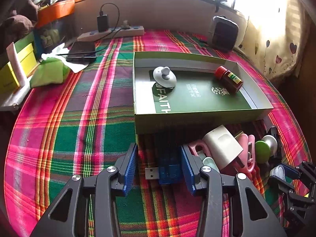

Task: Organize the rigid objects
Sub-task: 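Grasp the white round lid with the right gripper while the left grasps the blue USB stick, then carry the white lid and blue USB stick into the green tray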

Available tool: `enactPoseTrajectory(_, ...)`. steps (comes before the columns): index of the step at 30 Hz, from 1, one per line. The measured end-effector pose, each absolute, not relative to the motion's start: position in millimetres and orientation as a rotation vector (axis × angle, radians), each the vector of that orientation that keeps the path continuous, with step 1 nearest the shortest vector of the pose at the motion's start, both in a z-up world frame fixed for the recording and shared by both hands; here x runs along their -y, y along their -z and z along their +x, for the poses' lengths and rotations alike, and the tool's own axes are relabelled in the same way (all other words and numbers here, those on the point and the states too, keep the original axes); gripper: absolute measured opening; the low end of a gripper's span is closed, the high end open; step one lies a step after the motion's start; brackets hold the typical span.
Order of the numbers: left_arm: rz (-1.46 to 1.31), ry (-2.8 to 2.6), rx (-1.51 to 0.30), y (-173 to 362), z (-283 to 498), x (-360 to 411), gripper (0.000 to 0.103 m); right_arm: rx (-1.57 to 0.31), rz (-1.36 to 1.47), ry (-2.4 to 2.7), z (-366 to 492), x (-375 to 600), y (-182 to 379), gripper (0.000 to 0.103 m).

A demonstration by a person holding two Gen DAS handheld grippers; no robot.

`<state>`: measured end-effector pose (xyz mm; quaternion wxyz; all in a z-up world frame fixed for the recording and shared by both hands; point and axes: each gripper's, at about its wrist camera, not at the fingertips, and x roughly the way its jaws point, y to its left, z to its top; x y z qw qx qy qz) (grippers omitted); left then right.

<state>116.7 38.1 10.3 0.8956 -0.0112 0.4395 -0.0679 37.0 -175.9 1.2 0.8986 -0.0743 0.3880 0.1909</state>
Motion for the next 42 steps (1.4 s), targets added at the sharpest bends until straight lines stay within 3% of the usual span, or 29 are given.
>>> enactPoseTrajectory(10,-0.016,0.146,-0.9,-10.2,117.4,-37.4,0.021,-0.803,-0.15,-0.397,38.1,175.6,-1.1,0.029)
enactPoseTrajectory(42,-0.032,0.151,-0.865,-30.8,105.2,-43.2,0.021,-0.767,-0.102,-0.422,40.1,174.9,-19.1,0.029)
